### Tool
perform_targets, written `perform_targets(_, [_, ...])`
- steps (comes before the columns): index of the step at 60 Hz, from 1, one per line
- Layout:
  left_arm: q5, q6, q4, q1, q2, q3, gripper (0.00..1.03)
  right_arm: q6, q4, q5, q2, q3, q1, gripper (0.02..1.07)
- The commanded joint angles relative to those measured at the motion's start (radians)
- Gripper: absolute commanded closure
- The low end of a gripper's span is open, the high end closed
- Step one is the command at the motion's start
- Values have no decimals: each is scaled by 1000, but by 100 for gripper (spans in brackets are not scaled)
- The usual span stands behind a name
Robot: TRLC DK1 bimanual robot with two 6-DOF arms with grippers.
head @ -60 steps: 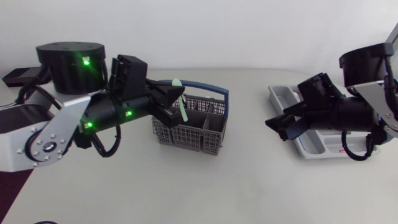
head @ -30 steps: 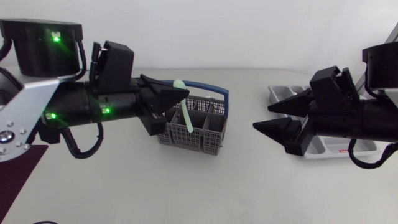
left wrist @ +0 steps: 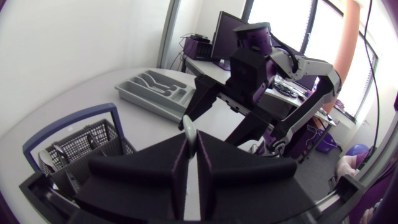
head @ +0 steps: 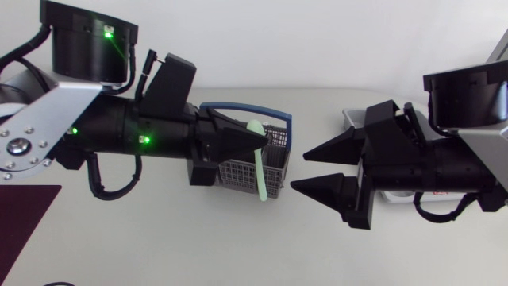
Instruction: Unload the cutlery basket into the drawer organizer.
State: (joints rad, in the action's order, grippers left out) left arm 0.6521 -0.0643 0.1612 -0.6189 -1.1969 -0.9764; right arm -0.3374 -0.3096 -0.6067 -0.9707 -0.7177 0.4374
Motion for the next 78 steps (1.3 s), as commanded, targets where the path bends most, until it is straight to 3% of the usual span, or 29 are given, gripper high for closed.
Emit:
perform_targets(1, [34, -3, 14, -16, -20, -36, 100, 35, 18, -21, -25, 1, 32, 31])
perform_targets(9, [40, -6, 21, -38, -26, -38, 100, 61, 18, -80, -51, -28, 43, 31])
perform_targets(20, [66, -6, 21, -39, -40, -36, 100, 101, 52, -93, -82, -49, 75, 45])
perform_targets(29, [67, -6, 18, -45, -43, -33, 100, 127, 67, -96, -111, -63, 113, 49])
perform_targets(37, [73, -6, 18, -50, -43, -33, 100, 150, 101, -94, -123, -62, 136, 63])
perform_targets(50, [75, -8, 18, -41, -35, -30, 100, 163, 115, -85, -128, -57, 142, 100])
perform_targets(60, [75, -3, 15, -22, -26, -30, 99, 161, 115, -88, -125, -39, 142, 101])
perform_targets(63, [75, -2, 14, -13, -23, -30, 89, 161, 112, -88, -120, -34, 142, 101])
perform_targets(68, [75, 0, 14, 1, -13, -38, 62, 159, 98, -88, -117, -31, 146, 101])
perform_targets(73, [72, 0, 14, 10, -4, -51, 27, 158, 83, -85, -108, -23, 146, 101])
perform_targets(78, [55, 3, 4, 24, 3, -68, 15, 144, 52, -82, -97, -14, 142, 101])
